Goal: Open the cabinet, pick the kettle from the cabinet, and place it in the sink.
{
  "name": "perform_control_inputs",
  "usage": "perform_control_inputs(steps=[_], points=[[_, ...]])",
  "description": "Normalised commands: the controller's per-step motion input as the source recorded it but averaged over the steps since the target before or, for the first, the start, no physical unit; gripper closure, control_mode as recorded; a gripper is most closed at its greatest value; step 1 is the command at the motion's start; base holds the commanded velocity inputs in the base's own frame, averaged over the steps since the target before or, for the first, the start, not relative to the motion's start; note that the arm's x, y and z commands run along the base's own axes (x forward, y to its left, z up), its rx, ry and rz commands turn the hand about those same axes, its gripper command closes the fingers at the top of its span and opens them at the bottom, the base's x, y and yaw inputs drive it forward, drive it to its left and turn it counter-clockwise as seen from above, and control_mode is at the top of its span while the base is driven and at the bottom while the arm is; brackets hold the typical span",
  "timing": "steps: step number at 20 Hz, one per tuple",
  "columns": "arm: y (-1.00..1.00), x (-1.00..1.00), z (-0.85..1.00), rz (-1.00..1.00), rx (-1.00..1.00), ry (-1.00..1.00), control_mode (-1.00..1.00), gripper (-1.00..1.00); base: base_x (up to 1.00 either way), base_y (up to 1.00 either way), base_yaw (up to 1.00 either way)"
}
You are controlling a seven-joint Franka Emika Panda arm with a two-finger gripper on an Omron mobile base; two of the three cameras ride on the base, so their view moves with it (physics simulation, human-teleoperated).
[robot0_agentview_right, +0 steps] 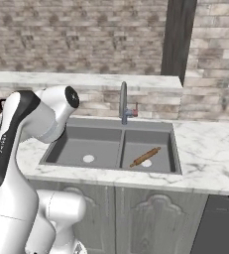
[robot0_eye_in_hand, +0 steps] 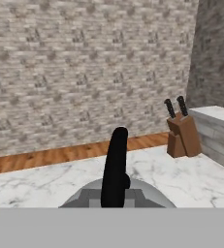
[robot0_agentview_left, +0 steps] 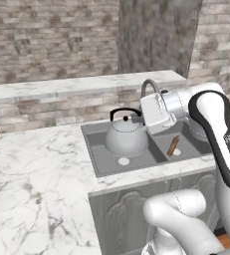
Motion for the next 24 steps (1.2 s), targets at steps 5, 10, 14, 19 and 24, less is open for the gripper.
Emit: perform_control_inputs(steps=[5, 10, 14, 19, 24], points=[[0.00, 0.00, 0.00, 0.00, 0.00, 0.00, -1.00, 1.00, 0.00, 0.00, 0.00], [0.00, 0.00, 0.00, -0.02, 0.00, 0.00, -1.00, 1.00, 0.00, 0.00, 0.00], [0.00, 0.14, -0.02, -0.32, 0.00, 0.04, -1.00, 1.00, 0.00, 0.00, 0.00], [0.00, 0.24, -0.01, -0.38, 0.00, 0.14, -1.00, 1.00, 0.00, 0.00, 0.00], [-0.02, 0.30, 0.00, -0.34, 0.00, 0.31, -1.00, 1.00, 0.00, 0.00, 0.00]])
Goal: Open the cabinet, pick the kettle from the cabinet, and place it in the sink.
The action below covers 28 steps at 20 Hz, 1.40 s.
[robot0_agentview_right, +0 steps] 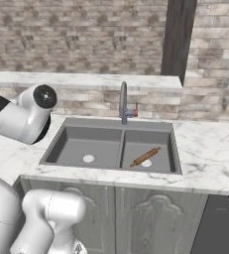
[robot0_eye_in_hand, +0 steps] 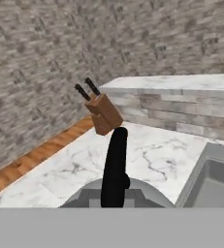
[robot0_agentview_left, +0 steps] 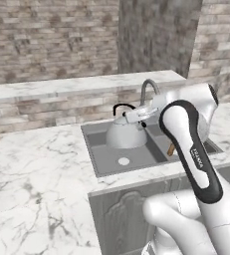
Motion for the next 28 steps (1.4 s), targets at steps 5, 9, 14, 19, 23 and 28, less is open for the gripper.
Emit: perform_control_inputs(steps=[5, 9, 14, 19, 23, 28], points=[[-0.05, 0.31, -0.01, -0.31, 0.00, 0.31, -1.00, 1.00, 0.00, 0.00, 0.00], [-0.15, 0.28, -0.07, -0.37, 0.01, 0.12, -1.00, 1.00, 0.00, 0.00, 0.00], [-0.10, 0.27, -0.19, -0.40, 0.00, 0.00, -1.00, 1.00, 0.00, 0.00, 0.00], [-0.08, 0.21, -0.26, -0.37, 0.00, -0.03, -1.00, 1.00, 0.00, 0.00, 0.00], [-0.09, 0.23, -0.29, -0.25, 0.00, 0.00, -1.00, 1.00, 0.00, 0.00, 0.00], [-0.08, 0.30, -0.21, -0.12, 0.00, 0.01, -1.00, 1.00, 0.00, 0.00, 0.00]])
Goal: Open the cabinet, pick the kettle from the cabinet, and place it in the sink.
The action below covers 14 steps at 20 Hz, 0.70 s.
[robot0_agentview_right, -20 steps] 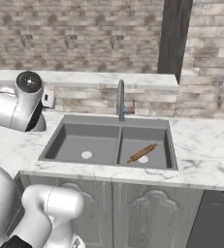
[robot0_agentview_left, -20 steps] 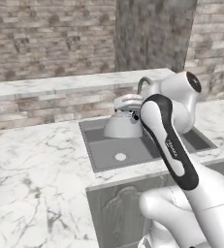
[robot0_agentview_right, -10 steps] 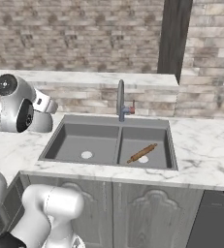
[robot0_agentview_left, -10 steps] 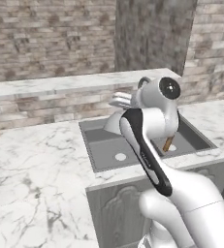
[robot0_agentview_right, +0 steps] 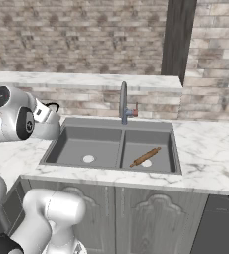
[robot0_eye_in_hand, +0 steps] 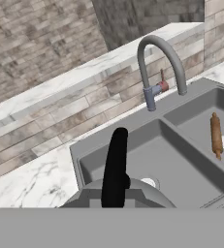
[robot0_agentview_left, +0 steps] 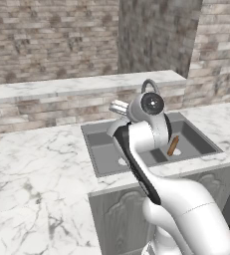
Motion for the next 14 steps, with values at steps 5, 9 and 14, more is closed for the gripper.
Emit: perform_control_inputs(steps=[5, 9, 14], points=[[-0.14, 0.33, -0.18, -0.10, 0.00, 0.05, -1.00, 1.00, 0.00, 0.00, 0.00], [-0.15, 0.29, -0.15, -0.24, 0.00, 0.09, -1.00, 1.00, 0.00, 0.00, 0.00], [-0.18, 0.26, -0.16, -0.32, -0.01, 0.05, -1.00, 1.00, 0.00, 0.00, 0.00]])
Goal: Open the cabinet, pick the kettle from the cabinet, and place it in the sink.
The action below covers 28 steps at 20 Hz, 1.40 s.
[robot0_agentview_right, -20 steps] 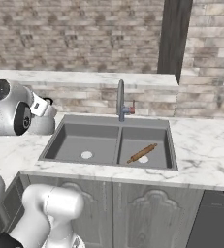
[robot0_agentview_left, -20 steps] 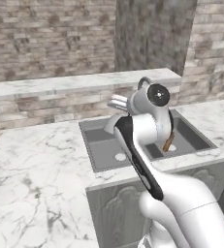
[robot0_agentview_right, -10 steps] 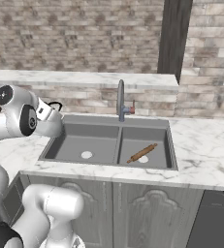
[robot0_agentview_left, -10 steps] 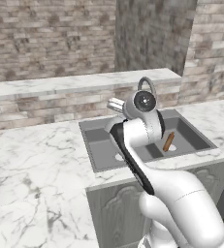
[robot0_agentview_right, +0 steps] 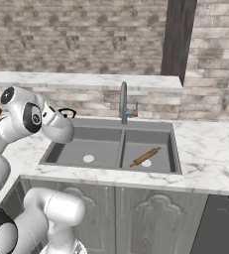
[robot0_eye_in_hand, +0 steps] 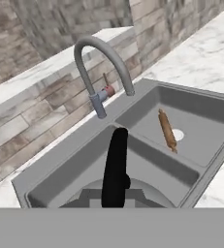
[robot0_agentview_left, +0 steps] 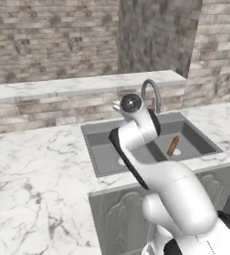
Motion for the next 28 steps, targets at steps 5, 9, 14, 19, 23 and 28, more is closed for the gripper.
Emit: perform_control_inputs(steps=[5, 9, 14, 19, 23, 28], points=[[-0.13, 0.21, -0.22, -0.32, -0.02, 0.05, -1.00, 1.00, 0.00, 0.00, 0.00], [-0.15, 0.24, -0.18, -0.11, 0.00, 0.16, -1.00, 1.00, 0.00, 0.00, 0.00], [-0.17, 0.21, -0.21, 0.01, 0.00, 0.11, -1.00, 1.00, 0.00, 0.00, 0.00], [-0.14, 0.22, -0.28, 0.03, -0.03, 0.01, -1.00, 1.00, 0.00, 0.00, 0.00], [-0.07, 0.22, -0.37, 0.05, -0.09, 0.00, -1.00, 1.00, 0.00, 0.00, 0.00], [-0.08, 0.27, -0.34, 0.04, -0.03, 0.00, -1.00, 1.00, 0.00, 0.00, 0.00]])
